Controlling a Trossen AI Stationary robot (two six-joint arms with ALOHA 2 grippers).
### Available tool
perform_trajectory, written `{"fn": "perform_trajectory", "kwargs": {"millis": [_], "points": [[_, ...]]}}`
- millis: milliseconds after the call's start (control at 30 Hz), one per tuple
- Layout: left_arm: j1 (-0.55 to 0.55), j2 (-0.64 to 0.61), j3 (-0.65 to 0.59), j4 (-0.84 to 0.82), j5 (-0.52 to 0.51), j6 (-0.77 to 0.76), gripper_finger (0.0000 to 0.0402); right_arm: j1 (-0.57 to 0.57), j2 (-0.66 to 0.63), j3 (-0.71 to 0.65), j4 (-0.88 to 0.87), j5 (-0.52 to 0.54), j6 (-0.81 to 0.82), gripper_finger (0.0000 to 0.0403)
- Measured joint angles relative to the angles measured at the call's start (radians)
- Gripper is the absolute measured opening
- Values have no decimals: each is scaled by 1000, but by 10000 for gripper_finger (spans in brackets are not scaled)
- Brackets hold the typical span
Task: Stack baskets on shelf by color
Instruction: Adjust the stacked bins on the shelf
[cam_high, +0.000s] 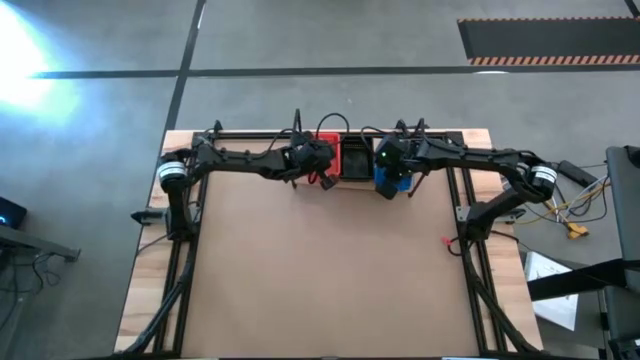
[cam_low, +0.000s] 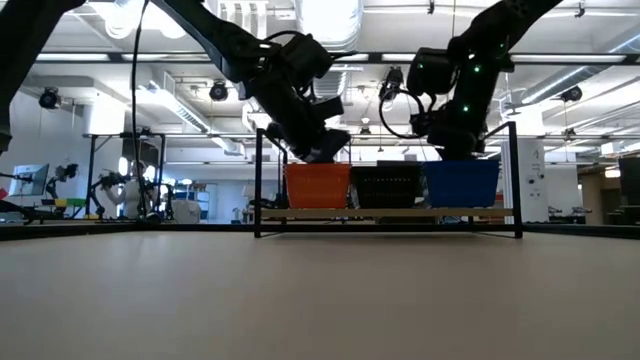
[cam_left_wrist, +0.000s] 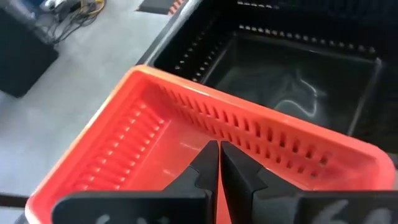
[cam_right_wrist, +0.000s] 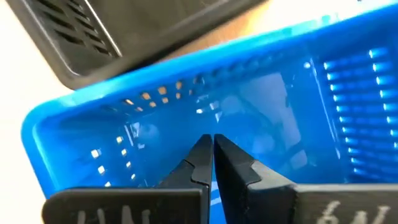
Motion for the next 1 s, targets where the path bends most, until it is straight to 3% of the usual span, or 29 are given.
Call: {"fn": "perform_trajectory", "kwargs": {"millis": [400, 733, 800, 1000], "points": [[-28, -11, 23, 43, 22, 95, 0, 0, 14, 17, 151, 28, -135, 9], [-89, -106, 45, 2, 1, 98, 0, 41, -115, 63, 67, 97, -154, 9], [-116, -137, 45, -48, 2, 98, 0, 64, -159, 60, 23, 47, -137, 9], [-189, -171, 43, -229, 4, 64, 0, 134, -258, 25, -102, -267, -119, 9]]}}
